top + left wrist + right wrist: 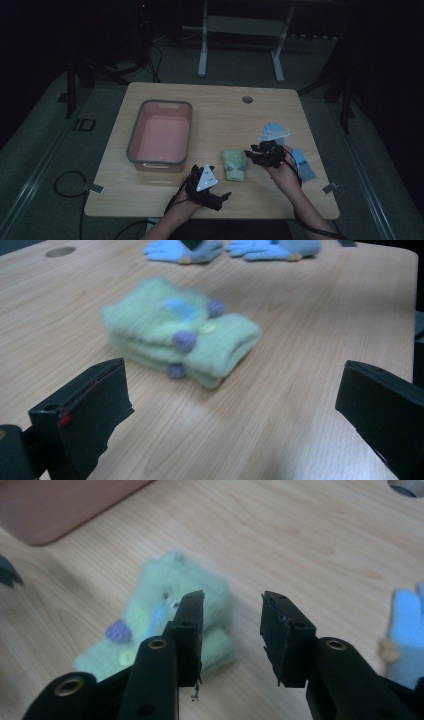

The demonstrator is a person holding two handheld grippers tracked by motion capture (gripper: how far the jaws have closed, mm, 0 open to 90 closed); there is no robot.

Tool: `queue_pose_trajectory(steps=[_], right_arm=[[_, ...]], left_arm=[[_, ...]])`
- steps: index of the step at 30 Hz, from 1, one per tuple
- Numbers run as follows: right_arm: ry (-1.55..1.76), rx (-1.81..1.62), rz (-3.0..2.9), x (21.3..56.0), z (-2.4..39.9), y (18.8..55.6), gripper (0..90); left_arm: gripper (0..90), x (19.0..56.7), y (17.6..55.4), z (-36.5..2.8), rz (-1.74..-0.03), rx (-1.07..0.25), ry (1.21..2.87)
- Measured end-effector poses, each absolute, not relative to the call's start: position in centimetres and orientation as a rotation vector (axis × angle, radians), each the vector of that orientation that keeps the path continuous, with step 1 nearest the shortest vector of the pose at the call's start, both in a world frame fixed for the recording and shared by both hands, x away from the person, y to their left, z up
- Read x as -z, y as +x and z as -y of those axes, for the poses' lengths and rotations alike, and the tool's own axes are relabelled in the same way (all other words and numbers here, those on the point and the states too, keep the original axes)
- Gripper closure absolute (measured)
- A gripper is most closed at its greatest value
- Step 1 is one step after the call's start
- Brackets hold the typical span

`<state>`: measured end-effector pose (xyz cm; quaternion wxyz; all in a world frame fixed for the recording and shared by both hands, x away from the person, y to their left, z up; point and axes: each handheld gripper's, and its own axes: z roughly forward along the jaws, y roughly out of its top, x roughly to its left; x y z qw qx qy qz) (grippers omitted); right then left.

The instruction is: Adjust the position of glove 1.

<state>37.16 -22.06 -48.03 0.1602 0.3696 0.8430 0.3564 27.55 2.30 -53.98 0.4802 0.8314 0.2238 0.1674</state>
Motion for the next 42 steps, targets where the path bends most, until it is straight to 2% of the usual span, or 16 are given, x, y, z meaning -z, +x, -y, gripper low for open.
queue_pose_trajectory(steps=[4, 11, 20, 28, 31, 34, 36, 42], right_arm=[[1.029, -1.107, -2.455, 47.6, 22.3, 38.7, 56.5], [0.986, -1.147, -2.562, 48.9, 20.7, 40.7, 45.6], [1.072, -1.120, -2.688, 52.8, 20.3, 42.9, 39.4], [1.132, -1.133, -2.794, 53.9, 19.7, 43.4, 49.6], [1.151, -1.154, -2.799, 54.0, 19.7, 43.3, 58.0], [1.135, -1.152, -2.789, 53.6, 19.7, 43.0, 65.5], [1.155, -1.165, -2.781, 53.3, 19.8, 43.1, 68.8], [1.157, -1.194, -2.772, 52.2, 20.0, 43.1, 71.1]], left_arm=[[1.0, 53.5, 28.4, -0.9, -0.451, -0.403, 2.053], [20.8, 53.7, 30.7, 1.3, -0.292, -0.411, 2.133], [33.6, 55.5, 32.2, 2.2, -0.186, -0.457, 2.285], [45.6, 55.7, 32.4, 2.5, -0.146, -0.506, 2.321], [56.1, 55.7, 32.5, 2.8, -0.145, -0.564, 2.333], [67.3, 55.2, 32.7, 2.8, -0.139, -0.559, 2.338], [70.5, 54.9, 32.9, 2.7, -0.149, -0.543, 2.338], [73.5, 53.8, 33.2, 2.5, -0.160, -0.509, 2.347]])
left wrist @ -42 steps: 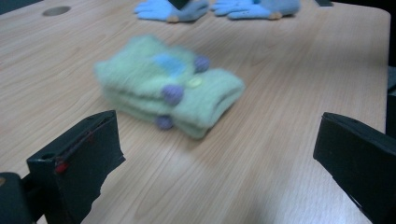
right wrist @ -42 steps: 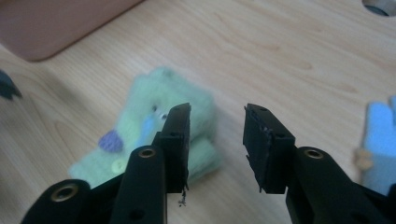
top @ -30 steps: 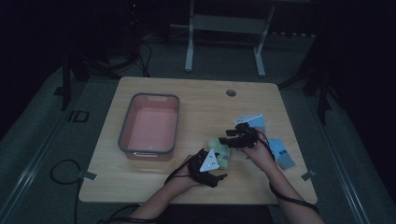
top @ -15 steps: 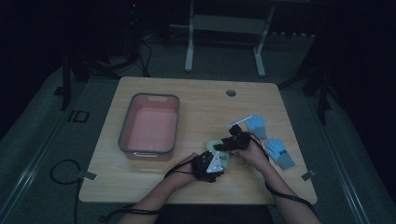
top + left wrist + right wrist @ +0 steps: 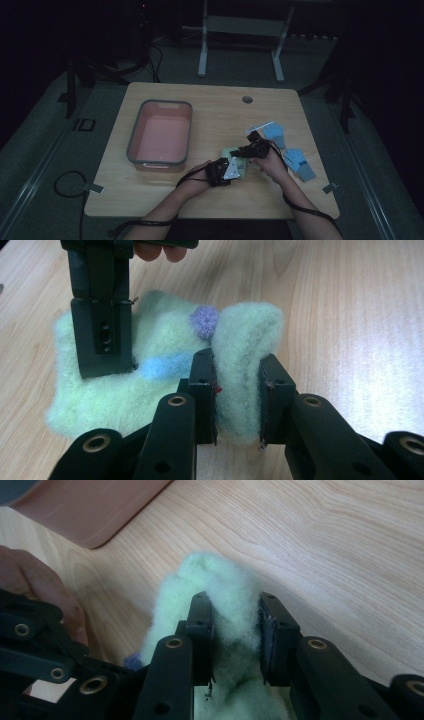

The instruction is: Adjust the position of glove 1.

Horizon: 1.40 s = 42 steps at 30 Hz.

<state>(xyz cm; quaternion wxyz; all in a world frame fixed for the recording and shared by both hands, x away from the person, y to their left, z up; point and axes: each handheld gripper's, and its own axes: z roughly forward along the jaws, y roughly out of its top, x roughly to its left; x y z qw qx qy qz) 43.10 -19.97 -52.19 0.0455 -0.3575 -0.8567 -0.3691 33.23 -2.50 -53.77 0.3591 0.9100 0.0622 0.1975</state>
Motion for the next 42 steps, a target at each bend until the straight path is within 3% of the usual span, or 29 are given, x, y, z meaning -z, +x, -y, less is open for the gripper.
queue_pose_trajectory(steps=[20, 42], right_arm=[[-1.052, 1.299, 2.598, 45.7, 19.0, 43.4, 71.7], [-0.932, 1.336, 2.619, 41.7, 12.7, 44.8, 71.6]], left_arm=[[74.3, 47.0, 34.0, 0.5, -0.148, -0.576, 2.340], [74.5, 43.1, 34.3, -5.1, -0.216, -0.648, 2.359]])
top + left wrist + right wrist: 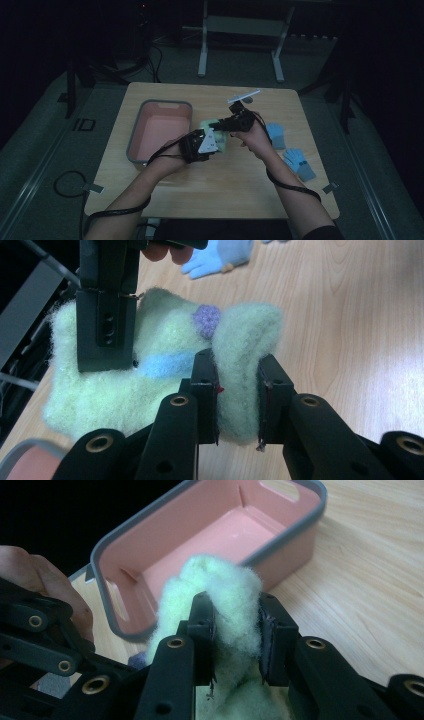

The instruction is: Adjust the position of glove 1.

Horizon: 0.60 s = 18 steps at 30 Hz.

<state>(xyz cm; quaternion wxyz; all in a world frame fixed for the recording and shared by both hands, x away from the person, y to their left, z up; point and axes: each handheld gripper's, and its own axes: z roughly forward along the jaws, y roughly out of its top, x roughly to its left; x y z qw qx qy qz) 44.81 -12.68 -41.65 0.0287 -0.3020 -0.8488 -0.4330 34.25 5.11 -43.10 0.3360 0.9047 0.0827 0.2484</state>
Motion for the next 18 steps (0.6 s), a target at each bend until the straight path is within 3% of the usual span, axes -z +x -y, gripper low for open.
queue_pose_trajectory(steps=[18], right_arm=[[-0.837, 1.299, 2.635, 41.3, 5.5, 45.8, 71.6]], left_arm=[[74.6, 43.0, 34.1, -10.9, -0.319, -0.681, 2.379]])
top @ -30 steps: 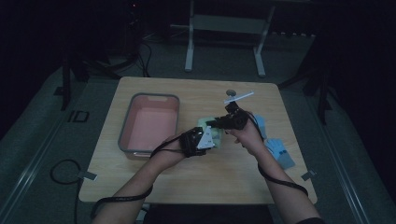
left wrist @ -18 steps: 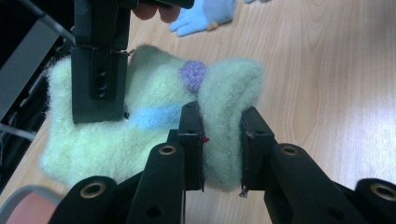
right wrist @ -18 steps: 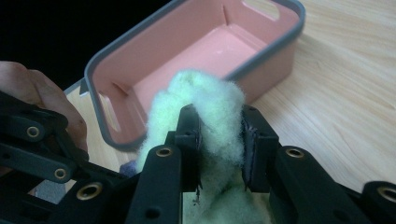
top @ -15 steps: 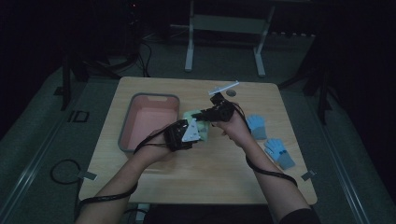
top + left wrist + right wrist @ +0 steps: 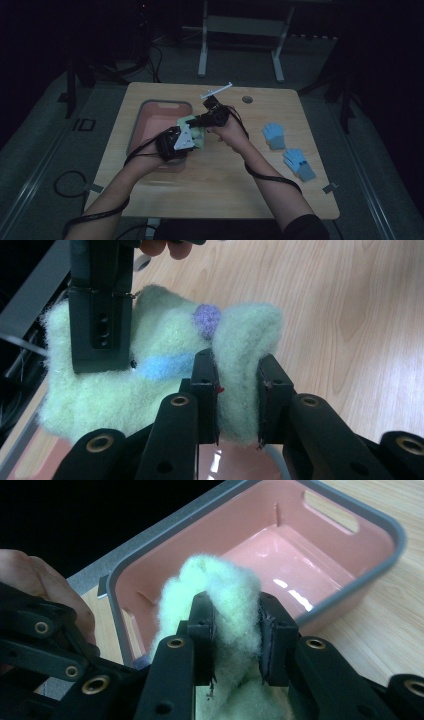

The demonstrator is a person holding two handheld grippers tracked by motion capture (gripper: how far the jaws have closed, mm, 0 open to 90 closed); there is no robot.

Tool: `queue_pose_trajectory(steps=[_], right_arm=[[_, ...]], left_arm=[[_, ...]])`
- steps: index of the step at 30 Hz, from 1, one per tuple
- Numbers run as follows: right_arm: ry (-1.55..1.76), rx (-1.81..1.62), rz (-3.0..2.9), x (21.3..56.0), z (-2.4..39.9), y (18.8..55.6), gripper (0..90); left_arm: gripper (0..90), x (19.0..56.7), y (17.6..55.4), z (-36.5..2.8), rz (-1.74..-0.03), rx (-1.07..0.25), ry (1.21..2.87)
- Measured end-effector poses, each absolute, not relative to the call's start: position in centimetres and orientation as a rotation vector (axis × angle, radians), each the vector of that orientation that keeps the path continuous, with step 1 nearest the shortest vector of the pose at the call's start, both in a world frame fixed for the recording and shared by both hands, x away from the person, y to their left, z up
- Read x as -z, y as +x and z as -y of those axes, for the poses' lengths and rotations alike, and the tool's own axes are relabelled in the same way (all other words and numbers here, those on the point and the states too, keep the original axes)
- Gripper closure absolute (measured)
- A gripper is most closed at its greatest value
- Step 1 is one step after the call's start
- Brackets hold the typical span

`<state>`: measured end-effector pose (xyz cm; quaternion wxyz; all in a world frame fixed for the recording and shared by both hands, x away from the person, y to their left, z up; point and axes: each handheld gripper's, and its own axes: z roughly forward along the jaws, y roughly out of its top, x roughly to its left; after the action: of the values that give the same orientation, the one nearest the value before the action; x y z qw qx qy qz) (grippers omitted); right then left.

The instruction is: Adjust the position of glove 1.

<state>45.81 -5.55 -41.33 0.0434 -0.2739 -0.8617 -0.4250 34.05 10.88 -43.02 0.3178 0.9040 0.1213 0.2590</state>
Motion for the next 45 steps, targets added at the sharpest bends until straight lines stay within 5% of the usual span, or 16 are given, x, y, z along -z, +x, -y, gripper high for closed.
queue_pose_trajectory(steps=[22, 32, 37, 45], right_arm=[[-0.726, 1.238, 2.646, 43.2, -4.2, 46.5, 71.6], [-0.773, 1.191, 2.651, 45.4, -5.5, 48.3, 70.9], [-0.845, 1.142, 2.648, 46.6, -4.9, 49.2, 56.4], [-0.909, 1.217, 2.622, 46.2, -2.1, 49.3, 49.2]], left_arm=[[74.5, 44.9, 34.3, -19.4, -0.438, -0.640, 2.414], [74.5, 47.0, 37.1, -19.7, -0.458, -0.568, 2.487], [74.3, 48.3, 39.4, -18.7, -0.488, -0.458, 2.578], [72.7, 49.3, 41.3, -17.3, -0.505, -0.371, 2.705]])
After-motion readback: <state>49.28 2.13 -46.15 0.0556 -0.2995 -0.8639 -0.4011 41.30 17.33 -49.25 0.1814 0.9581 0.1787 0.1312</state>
